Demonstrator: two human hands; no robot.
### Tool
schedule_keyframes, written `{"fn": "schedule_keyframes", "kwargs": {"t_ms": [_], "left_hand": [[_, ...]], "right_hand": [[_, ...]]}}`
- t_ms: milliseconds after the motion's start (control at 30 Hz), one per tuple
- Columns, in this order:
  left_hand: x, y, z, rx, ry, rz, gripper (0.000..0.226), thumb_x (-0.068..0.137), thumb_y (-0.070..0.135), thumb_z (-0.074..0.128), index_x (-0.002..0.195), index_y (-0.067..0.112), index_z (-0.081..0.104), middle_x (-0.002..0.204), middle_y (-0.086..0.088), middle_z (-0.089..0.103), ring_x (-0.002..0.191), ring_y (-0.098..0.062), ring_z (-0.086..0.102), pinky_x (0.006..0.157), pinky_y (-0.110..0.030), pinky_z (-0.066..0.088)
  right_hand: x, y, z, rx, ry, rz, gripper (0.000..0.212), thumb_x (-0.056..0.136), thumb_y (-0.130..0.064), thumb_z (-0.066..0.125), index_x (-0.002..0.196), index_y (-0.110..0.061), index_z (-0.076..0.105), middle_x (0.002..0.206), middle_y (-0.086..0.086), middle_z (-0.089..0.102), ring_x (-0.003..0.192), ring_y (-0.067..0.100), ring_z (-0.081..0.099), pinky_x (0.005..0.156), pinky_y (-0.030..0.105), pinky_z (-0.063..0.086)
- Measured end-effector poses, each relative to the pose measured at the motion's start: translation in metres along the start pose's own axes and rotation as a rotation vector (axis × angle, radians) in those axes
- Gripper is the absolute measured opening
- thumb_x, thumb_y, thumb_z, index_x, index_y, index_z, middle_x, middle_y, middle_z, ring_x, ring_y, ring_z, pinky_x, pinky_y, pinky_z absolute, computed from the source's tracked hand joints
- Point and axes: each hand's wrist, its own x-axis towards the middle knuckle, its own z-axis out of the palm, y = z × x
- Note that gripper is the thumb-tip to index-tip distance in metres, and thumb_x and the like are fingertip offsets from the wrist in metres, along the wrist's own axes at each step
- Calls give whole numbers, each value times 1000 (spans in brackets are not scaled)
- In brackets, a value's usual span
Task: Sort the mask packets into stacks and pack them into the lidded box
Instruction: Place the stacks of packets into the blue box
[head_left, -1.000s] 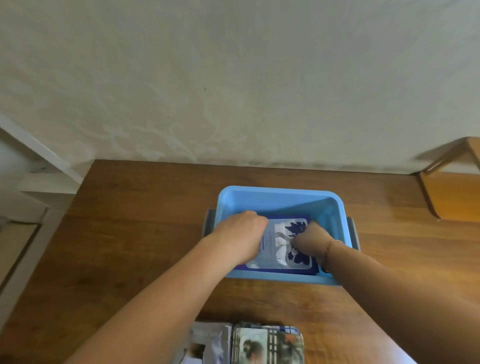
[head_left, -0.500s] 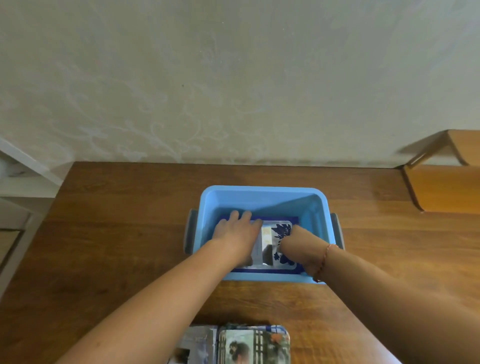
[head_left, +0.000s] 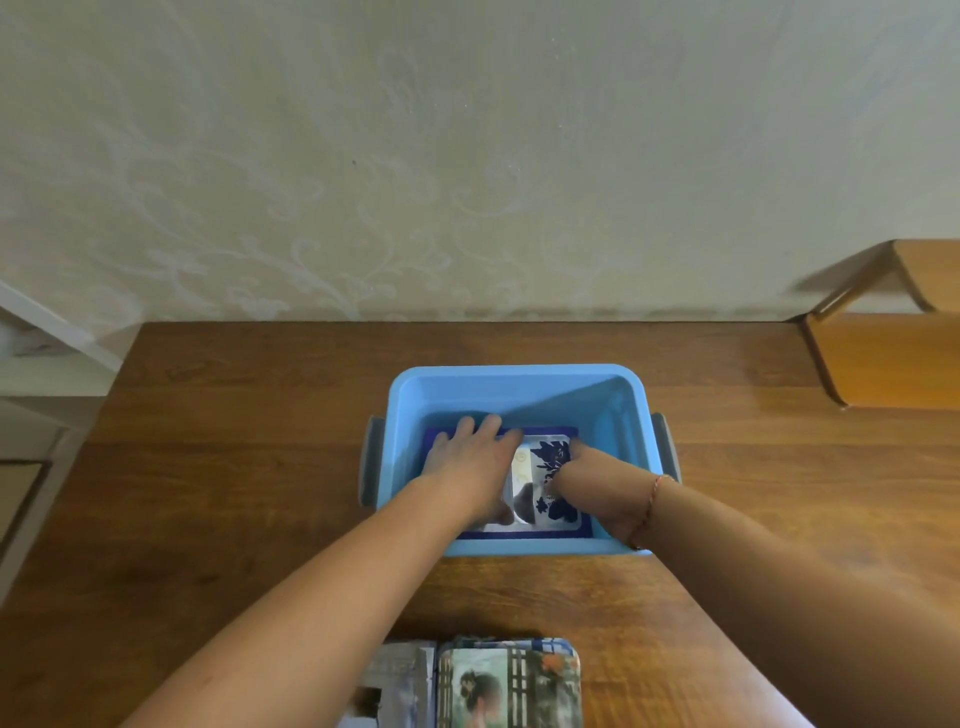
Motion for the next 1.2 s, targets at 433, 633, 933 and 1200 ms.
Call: {"fn": "schedule_keyframes", "kwargs": {"t_ms": [433, 633, 933, 1200], "left_hand": [[2, -5, -4, 316, -68, 25, 109, 68, 54, 82, 151, 30, 14, 150, -4, 25, 130, -32, 37, 95, -46, 46], [-10, -13, -20, 226, -57, 76, 105, 70, 60, 77, 152, 28, 19, 144, -3, 38, 125, -28, 45, 95, -44, 48], [-142, -8, -14, -613, 912, 205, 16, 92, 21, 64, 99, 9, 69, 85, 3, 66, 72, -11, 59, 65, -22, 49], [-249, 56, 104, -845, 570, -43, 17, 93, 39, 60, 85, 26, 68, 75, 14, 62, 68, -7, 60, 56, -27, 49]], "right_hand": [[-13, -6, -9, -183, 28, -21, 33, 90, 0, 45, 119, 12, 54, 97, 16, 48, 88, 25, 44, 76, 30, 39], [-13, -9, -11, -151, 52, -24, 8, 91, 0, 44, 97, -3, 48, 100, 20, 52, 88, 27, 45, 75, 32, 39], [-156, 24, -17, -52, 626, -691, 18, 84, -22, 66, 101, -29, 70, 76, -14, 69, 73, 5, 65, 54, 14, 46], [-125, 131, 36, -77, 92, -294, 50, 81, -40, 73, 126, -25, 57, 106, -13, 66, 89, 2, 65, 74, 18, 54]]}}
